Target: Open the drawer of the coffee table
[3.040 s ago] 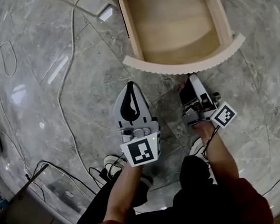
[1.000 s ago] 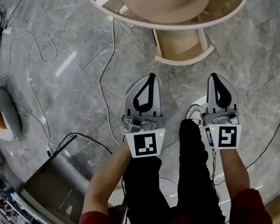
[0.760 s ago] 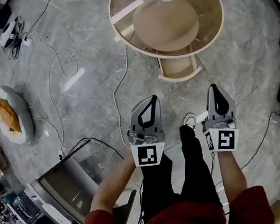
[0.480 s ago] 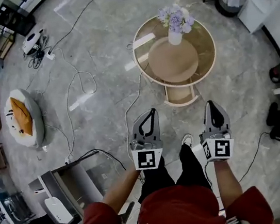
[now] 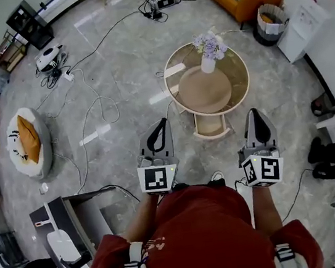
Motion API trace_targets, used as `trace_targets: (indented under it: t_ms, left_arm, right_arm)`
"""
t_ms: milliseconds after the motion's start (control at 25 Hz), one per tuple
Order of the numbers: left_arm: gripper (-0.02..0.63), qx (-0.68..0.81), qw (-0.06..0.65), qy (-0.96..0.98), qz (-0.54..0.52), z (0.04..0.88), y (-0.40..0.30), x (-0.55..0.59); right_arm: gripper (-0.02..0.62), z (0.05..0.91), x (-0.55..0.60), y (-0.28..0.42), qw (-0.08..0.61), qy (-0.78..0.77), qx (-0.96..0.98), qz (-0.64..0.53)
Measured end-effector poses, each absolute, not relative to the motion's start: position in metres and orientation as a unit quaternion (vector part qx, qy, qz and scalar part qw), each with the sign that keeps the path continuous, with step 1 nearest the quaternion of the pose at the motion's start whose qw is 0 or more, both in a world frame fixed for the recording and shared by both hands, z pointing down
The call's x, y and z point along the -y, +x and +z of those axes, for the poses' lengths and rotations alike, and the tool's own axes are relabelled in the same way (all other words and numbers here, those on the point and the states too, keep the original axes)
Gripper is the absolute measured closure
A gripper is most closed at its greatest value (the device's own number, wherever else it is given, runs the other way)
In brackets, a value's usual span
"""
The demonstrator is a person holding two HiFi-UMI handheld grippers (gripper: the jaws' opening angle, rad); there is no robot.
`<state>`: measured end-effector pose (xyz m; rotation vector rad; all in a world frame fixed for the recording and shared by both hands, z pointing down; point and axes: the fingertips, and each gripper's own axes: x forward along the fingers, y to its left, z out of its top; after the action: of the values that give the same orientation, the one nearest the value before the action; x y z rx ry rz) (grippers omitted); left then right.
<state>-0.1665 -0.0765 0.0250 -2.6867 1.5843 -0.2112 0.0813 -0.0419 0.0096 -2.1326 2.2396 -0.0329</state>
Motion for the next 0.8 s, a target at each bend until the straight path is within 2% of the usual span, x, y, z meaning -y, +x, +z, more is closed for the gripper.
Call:
trace_targets:
  t_ms: [200, 800]
  left_arm:
    - [0.592, -0.512, 0.019, -0.858, -0.041, -0.011, -0.177, 0.087]
    - [0.592, -0.512, 0.033, -0.857, -0.053, -0.009, -0.169, 0.073]
  right_arm:
    - [0.572, -0.018, 0.038, 0.077, 0.015, -0.685, -0.727, 0.036]
    - [0.574, -0.010, 0.029, 0.089, 0.007, -0.692, -0.722, 0.016]
